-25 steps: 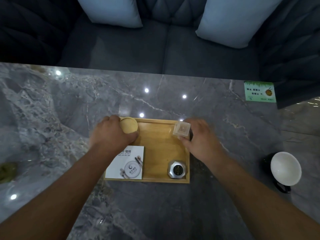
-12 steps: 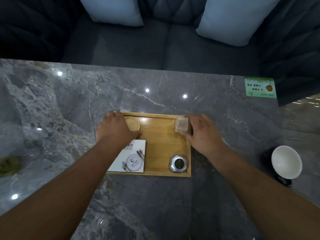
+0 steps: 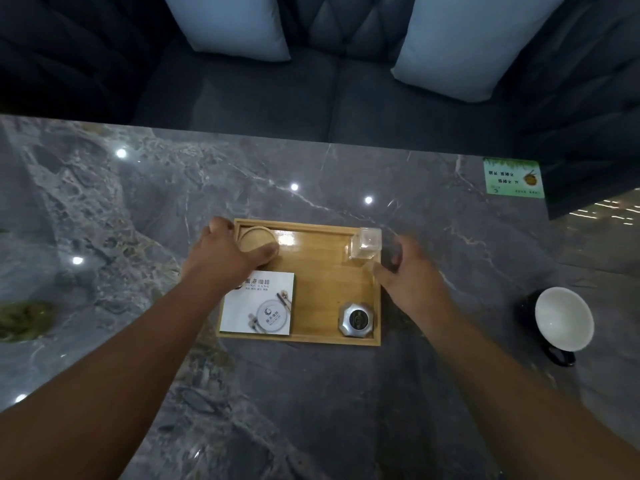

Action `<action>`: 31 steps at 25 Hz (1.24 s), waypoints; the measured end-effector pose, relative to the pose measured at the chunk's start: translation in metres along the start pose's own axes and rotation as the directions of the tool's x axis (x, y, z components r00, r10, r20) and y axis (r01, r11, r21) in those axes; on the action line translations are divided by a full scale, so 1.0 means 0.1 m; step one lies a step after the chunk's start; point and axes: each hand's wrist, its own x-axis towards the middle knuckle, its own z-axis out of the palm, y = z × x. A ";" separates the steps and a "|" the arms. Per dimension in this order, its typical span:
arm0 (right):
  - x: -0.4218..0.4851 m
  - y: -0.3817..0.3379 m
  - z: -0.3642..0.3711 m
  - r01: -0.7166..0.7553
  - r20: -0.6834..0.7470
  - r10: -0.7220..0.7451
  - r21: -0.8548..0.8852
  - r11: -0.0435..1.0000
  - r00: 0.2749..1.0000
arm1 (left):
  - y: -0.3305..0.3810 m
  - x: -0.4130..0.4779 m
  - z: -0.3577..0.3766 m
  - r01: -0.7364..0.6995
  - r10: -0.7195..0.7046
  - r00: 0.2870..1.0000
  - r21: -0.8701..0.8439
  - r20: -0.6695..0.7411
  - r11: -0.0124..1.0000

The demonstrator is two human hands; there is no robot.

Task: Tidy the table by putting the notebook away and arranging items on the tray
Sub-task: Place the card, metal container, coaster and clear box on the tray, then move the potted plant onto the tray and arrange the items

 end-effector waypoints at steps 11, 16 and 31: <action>-0.49 -0.07 0.43 -0.272 0.200 0.210 0.363 0.891 0.957 | -1.00 -0.35 0.01 0.062 -0.042 0.996 -0.271 0.079 0.961; -0.53 -0.43 0.66 -0.207 0.218 0.138 0.337 0.919 0.966 | -1.43 -0.36 -0.14 0.127 -0.128 0.992 -0.207 0.008 0.970; -0.61 -1.24 1.18 -0.096 0.264 0.025 0.260 0.961 0.964 | -2.31 -0.45 -0.40 0.116 -0.148 0.988 -0.401 -0.048 0.908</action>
